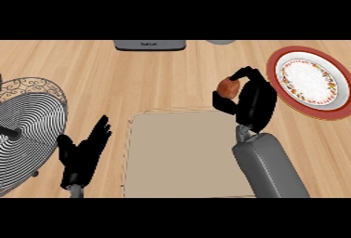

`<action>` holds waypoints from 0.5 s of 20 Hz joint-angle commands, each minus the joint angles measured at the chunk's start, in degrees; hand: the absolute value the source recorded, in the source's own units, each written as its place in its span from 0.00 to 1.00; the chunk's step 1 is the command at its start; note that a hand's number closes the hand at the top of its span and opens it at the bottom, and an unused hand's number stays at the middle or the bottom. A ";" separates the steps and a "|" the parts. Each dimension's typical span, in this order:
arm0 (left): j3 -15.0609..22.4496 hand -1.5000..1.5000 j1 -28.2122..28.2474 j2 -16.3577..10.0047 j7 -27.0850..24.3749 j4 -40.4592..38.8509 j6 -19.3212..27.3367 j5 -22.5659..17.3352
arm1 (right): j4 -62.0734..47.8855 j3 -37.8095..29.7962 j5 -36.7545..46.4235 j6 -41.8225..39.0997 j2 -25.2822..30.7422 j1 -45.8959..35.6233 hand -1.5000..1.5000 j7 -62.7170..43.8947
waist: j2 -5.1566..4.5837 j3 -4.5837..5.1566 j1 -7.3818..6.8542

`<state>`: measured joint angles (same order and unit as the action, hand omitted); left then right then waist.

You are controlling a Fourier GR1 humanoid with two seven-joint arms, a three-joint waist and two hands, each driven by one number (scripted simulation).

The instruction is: Pick the sweet potato from the tray and place it in the plate

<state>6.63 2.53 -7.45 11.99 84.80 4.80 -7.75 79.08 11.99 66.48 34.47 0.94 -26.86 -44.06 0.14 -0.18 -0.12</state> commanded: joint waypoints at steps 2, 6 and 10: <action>-1.48 0.50 -1.83 -0.25 1.41 -1.93 -0.38 -0.45 | 5.64 -5.39 -6.74 3.48 2.55 2.13 1.00 3.03 | -0.13 0.17 0.30; -0.78 0.50 -0.65 0.21 2.27 -0.28 -0.27 0.04 | 0.89 -10.82 -11.36 9.73 7.89 3.50 1.00 11.16 | -0.19 0.16 0.02; 0.98 0.50 -1.04 0.97 3.20 0.52 -0.14 1.17 | -12.50 -17.74 -17.95 15.64 13.72 -0.45 1.00 20.25 | -0.50 0.08 -0.70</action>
<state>6.39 1.14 -7.08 14.20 84.70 4.59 -7.27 73.16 -0.47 53.00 45.33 9.88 -26.16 -29.99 -0.14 -0.13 -0.44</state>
